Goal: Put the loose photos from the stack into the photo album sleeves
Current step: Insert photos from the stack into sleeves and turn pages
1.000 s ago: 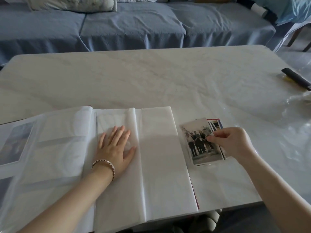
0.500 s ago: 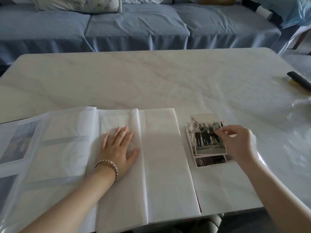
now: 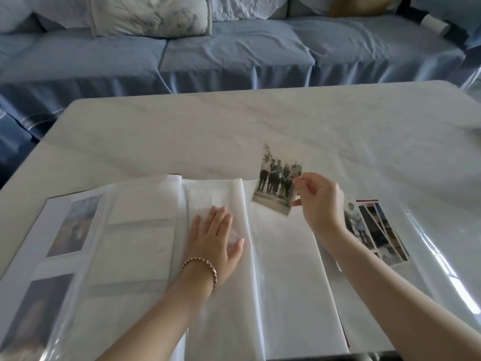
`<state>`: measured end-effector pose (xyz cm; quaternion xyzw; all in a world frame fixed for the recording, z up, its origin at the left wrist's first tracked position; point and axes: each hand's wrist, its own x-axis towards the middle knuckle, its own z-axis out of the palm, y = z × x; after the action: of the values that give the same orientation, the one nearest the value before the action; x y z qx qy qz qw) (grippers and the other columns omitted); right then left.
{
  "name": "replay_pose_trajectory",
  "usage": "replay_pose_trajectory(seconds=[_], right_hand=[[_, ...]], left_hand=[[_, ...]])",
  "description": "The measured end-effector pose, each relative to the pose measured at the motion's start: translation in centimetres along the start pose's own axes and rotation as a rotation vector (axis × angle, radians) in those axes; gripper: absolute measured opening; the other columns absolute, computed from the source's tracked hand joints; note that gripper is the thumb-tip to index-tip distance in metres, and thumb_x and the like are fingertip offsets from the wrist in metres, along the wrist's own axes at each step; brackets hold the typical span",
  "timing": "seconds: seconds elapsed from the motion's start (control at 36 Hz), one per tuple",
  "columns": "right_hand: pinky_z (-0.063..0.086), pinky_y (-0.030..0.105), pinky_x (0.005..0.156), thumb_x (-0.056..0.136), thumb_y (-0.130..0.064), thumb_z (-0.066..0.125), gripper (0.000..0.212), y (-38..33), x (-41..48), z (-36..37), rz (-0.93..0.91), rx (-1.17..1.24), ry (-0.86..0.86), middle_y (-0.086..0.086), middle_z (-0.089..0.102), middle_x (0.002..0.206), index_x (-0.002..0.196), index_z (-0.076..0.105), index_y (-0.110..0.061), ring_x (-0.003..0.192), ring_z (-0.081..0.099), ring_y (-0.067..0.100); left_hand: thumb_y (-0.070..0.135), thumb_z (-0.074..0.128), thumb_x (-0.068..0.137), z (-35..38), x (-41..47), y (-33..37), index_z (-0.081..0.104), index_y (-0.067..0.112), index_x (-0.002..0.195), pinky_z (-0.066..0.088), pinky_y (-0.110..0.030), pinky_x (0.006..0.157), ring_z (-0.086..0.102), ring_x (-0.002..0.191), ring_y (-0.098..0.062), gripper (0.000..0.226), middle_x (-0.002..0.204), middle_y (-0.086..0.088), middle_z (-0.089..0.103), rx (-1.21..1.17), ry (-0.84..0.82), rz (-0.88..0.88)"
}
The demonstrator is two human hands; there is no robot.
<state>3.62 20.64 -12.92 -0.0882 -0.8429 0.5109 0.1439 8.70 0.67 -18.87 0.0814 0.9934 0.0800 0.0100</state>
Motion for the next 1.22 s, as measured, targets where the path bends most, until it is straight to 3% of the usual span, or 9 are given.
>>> replay_pose_trajectory(seconds=[0.11, 0.33, 0.44, 0.58, 0.72, 0.83, 0.97, 1.14, 1.22], right_hand=[[0.035, 0.014, 0.04, 0.092, -0.013, 0.057, 0.021, 0.3, -0.5, 1.8, -0.013, -0.034, -0.027, 0.011, 0.063, 0.06, 0.073, 0.064, -0.004, 0.051, 0.064, 0.004], [0.047, 0.033, 0.052, 0.091, -0.011, 0.057, 0.023, -0.4, -0.5, 2.5, -0.049, -0.087, -0.029, 0.009, 0.063, 0.057, 0.071, 0.064, -0.003, 0.059, 0.066, 0.025], [0.044, 0.028, 0.05, 0.092, -0.011, 0.054, 0.024, -0.7, -1.0, 2.3, -0.124, -0.149, -0.04, 0.008, 0.063, 0.06, 0.069, 0.061, -0.009, 0.06, 0.065, 0.026], [0.049, 0.039, 0.063, 0.09, -0.005, 0.054, 0.017, -1.2, -1.7, 2.4, -0.274, -0.193, -0.037, 0.014, 0.066, 0.066, 0.084, 0.07, -0.002, 0.067, 0.062, 0.034], [0.054, 0.039, 0.053, 0.083, 0.003, 0.064, 0.013, -1.9, -2.4, 2.5, -0.481, -0.221, 0.068, 0.017, 0.07, 0.07, 0.092, 0.072, 0.002, 0.056, 0.064, 0.033], [0.05, 0.037, 0.043, 0.08, 0.002, 0.063, 0.011, -2.2, -2.5, 2.7, -0.534, -0.229, 0.093, 0.017, 0.066, 0.061, 0.086, 0.072, 0.002, 0.047, 0.059, 0.034], [0.049, 0.044, 0.049, 0.085, 0.001, 0.058, 0.011, -1.7, -2.2, 2.8, -0.439, -0.254, -0.013, 0.023, 0.062, 0.063, 0.077, 0.066, 0.006, 0.061, 0.059, 0.043], [0.039, 0.039, 0.049, 0.086, -0.002, 0.054, 0.026, -0.6, -2.4, 3.2, -0.28, -0.308, -0.188, 0.018, 0.049, 0.051, 0.06, 0.054, 0.003, 0.047, 0.041, 0.029], [0.041, 0.036, 0.047, 0.089, -0.007, 0.055, 0.03, 0.1, -2.6, 3.1, -0.084, -0.263, -0.282, 0.016, 0.059, 0.056, 0.061, 0.056, 0.002, 0.054, 0.062, 0.028]], left_hand=[[0.05, 0.027, 0.094, 0.1, 0.0, -0.1, 0.011, 0.017, 0.149, -0.033, -0.023, 0.099, -0.013, 0.143, -0.008, 0.066, 0.158, 0.008, -0.001, -0.013, 0.004, 0.0], [0.049, 0.033, 0.094, 0.1, 0.0, 0.1, 0.018, 0.015, 0.148, -0.02, -0.028, 0.109, -0.006, 0.144, -0.01, 0.065, 0.156, 0.006, 0.01, -0.067, 0.062, -0.001], [0.047, 0.036, 0.093, 0.1, -0.2, 0.0, 0.023, 0.014, 0.146, -0.021, -0.026, 0.108, -0.003, 0.145, -0.011, 0.064, 0.155, 0.005, 0.014, -0.084, 0.096, 0.012], [0.046, 0.038, 0.093, 0.3, -0.1, 0.1, 0.026, 0.013, 0.145, -0.022, -0.025, 0.107, -0.001, 0.145, -0.011, 0.063, 0.155, 0.004, 0.017, -0.105, 0.114, 0.02], [0.045, 0.042, 0.092, 0.3, -0.2, 0.1, 0.028, 0.013, 0.145, -0.022, -0.023, 0.108, 0.002, 0.145, -0.012, 0.063, 0.153, 0.002, 0.022, -0.126, 0.131, 0.02], [0.044, 0.044, 0.092, 0.3, -0.1, 0.1, 0.029, 0.012, 0.145, -0.02, -0.023, 0.109, 0.005, 0.145, -0.014, 0.064, 0.152, 0.001, 0.025, -0.143, 0.139, 0.017], [0.046, 0.041, 0.092, 0.2, -0.2, 0.1, 0.03, 0.012, 0.144, -0.021, -0.023, 0.108, 0.002, 0.145, -0.013, 0.063, 0.153, 0.002, 0.022, -0.115, 0.117, 0.015], [0.048, 0.036, 0.093, 0.0, -0.2, 0.2, 0.022, 0.016, 0.147, -0.021, -0.027, 0.109, -0.005, 0.145, -0.013, 0.065, 0.156, 0.003, 0.012, -0.081, 0.098, 0.005], [0.049, 0.038, 0.091, -0.2, -0.3, 0.2, 0.023, 0.016, 0.145, -0.017, -0.031, 0.11, -0.004, 0.144, -0.018, 0.065, 0.156, -0.003, 0.009, -0.075, 0.103, -0.029]])
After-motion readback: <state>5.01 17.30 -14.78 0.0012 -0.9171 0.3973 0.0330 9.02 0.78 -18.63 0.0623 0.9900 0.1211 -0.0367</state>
